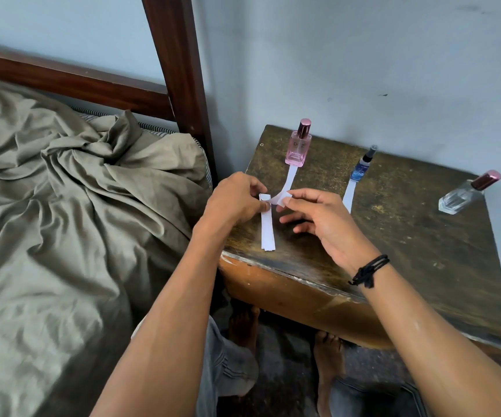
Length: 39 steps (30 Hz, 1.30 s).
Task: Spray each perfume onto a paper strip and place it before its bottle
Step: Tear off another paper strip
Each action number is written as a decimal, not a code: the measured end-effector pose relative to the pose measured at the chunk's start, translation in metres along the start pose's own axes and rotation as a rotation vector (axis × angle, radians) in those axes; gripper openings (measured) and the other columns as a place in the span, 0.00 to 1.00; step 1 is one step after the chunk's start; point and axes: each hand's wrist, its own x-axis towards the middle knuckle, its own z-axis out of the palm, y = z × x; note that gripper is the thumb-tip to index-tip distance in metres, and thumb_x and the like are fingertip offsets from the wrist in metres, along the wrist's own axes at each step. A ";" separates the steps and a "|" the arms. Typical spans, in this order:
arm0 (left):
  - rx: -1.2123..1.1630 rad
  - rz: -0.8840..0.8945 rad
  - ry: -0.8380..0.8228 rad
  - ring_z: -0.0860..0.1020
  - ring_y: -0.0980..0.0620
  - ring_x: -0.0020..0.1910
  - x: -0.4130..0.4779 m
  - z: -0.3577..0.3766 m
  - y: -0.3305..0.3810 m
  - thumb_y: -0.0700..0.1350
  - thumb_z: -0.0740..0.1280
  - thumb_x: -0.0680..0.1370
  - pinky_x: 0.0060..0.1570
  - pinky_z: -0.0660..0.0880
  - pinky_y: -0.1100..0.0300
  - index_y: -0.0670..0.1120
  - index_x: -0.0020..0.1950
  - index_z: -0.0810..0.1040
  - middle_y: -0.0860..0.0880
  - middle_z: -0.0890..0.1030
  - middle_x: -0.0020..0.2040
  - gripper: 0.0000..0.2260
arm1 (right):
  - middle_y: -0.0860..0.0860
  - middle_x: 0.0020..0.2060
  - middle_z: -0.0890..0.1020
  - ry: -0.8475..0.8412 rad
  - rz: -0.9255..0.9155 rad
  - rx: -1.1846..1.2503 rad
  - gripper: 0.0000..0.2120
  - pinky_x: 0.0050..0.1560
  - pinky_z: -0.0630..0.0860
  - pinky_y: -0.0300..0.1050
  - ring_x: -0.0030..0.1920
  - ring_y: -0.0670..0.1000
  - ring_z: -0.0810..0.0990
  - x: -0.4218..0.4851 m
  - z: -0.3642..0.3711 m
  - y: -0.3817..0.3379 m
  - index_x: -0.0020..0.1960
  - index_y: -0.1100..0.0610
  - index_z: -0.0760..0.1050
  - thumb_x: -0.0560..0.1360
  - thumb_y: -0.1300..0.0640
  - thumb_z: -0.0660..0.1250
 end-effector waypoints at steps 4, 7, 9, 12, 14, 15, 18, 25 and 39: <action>0.011 -0.039 0.045 0.78 0.53 0.51 -0.003 0.004 0.005 0.49 0.76 0.73 0.50 0.73 0.56 0.53 0.53 0.83 0.55 0.81 0.49 0.09 | 0.55 0.45 0.88 0.041 0.002 0.034 0.05 0.39 0.77 0.43 0.43 0.53 0.86 0.000 0.000 -0.002 0.53 0.56 0.83 0.78 0.61 0.71; 0.021 -0.049 0.071 0.79 0.52 0.51 -0.004 0.006 0.007 0.48 0.76 0.74 0.48 0.74 0.56 0.54 0.50 0.83 0.55 0.80 0.47 0.07 | 0.55 0.44 0.88 0.070 0.008 0.087 0.04 0.40 0.77 0.43 0.42 0.52 0.85 0.001 -0.001 -0.004 0.52 0.56 0.83 0.78 0.61 0.71; 0.029 -0.047 0.073 0.80 0.51 0.51 -0.005 0.008 0.008 0.48 0.76 0.74 0.49 0.76 0.55 0.55 0.49 0.83 0.55 0.81 0.47 0.06 | 0.55 0.44 0.88 0.075 0.012 0.124 0.05 0.39 0.76 0.42 0.41 0.53 0.85 0.001 -0.002 -0.004 0.52 0.56 0.83 0.78 0.62 0.71; 0.014 -0.052 0.086 0.81 0.49 0.51 -0.006 0.008 0.010 0.50 0.75 0.74 0.54 0.78 0.51 0.55 0.49 0.83 0.53 0.83 0.49 0.05 | 0.56 0.45 0.88 0.048 -0.008 0.159 0.08 0.37 0.77 0.39 0.42 0.54 0.85 0.001 -0.004 -0.005 0.53 0.57 0.84 0.78 0.64 0.69; 0.006 -0.049 0.096 0.80 0.49 0.51 -0.007 0.008 0.012 0.52 0.74 0.74 0.54 0.78 0.50 0.53 0.50 0.83 0.52 0.83 0.50 0.07 | 0.57 0.47 0.87 0.005 -0.037 0.171 0.10 0.37 0.78 0.39 0.42 0.54 0.85 0.000 -0.005 -0.007 0.55 0.58 0.84 0.78 0.65 0.67; 0.005 -0.050 0.098 0.80 0.48 0.51 -0.007 0.008 0.012 0.52 0.74 0.74 0.55 0.78 0.50 0.53 0.51 0.83 0.51 0.83 0.50 0.07 | 0.58 0.47 0.87 -0.017 -0.053 0.176 0.11 0.38 0.78 0.39 0.42 0.53 0.85 0.000 -0.006 -0.007 0.56 0.59 0.84 0.78 0.66 0.65; 0.012 -0.061 0.098 0.80 0.47 0.52 -0.006 0.007 0.013 0.51 0.74 0.75 0.55 0.78 0.49 0.53 0.51 0.84 0.50 0.83 0.50 0.07 | 0.57 0.47 0.86 -0.061 -0.105 0.150 0.17 0.39 0.79 0.39 0.43 0.53 0.84 -0.001 -0.008 -0.007 0.58 0.59 0.83 0.77 0.71 0.61; -0.005 -0.081 0.064 0.82 0.48 0.50 -0.007 0.006 0.012 0.47 0.77 0.73 0.55 0.79 0.50 0.53 0.47 0.84 0.50 0.84 0.46 0.05 | 0.52 0.44 0.87 0.138 -0.238 -0.200 0.09 0.39 0.80 0.41 0.42 0.51 0.87 0.003 -0.005 0.002 0.55 0.55 0.85 0.77 0.64 0.72; -0.001 -0.094 0.051 0.81 0.49 0.48 -0.007 0.007 0.014 0.44 0.77 0.73 0.49 0.76 0.55 0.53 0.47 0.84 0.49 0.84 0.46 0.06 | 0.48 0.37 0.85 0.343 -0.325 -0.414 0.04 0.41 0.81 0.44 0.35 0.46 0.83 0.004 -0.003 0.005 0.49 0.53 0.84 0.80 0.56 0.70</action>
